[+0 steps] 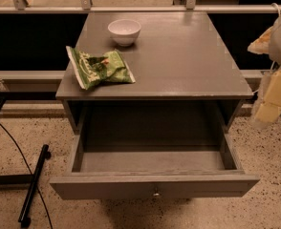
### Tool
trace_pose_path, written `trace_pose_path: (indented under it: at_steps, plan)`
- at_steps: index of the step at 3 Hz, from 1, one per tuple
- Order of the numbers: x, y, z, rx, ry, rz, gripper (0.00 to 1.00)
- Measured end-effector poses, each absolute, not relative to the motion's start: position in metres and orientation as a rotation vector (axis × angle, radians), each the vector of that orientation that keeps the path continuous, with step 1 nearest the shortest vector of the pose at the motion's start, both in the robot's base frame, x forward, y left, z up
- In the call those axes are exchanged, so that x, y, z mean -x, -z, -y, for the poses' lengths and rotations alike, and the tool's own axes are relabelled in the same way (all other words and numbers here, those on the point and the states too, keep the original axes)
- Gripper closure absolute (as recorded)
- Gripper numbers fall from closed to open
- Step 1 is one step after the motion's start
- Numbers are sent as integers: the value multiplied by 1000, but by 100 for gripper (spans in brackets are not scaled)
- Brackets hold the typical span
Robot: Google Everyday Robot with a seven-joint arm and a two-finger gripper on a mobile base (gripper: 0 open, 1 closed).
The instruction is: Close top drawer
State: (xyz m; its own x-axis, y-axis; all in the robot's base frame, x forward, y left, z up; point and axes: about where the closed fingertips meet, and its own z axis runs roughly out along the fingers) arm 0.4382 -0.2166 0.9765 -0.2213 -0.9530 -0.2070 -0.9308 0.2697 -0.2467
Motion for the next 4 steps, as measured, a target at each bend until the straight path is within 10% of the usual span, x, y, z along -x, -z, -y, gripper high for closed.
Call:
trace_pose_path:
  at_steps: [4]
  plan:
    - [-422,-868,214,1855,-14,-2268,0]
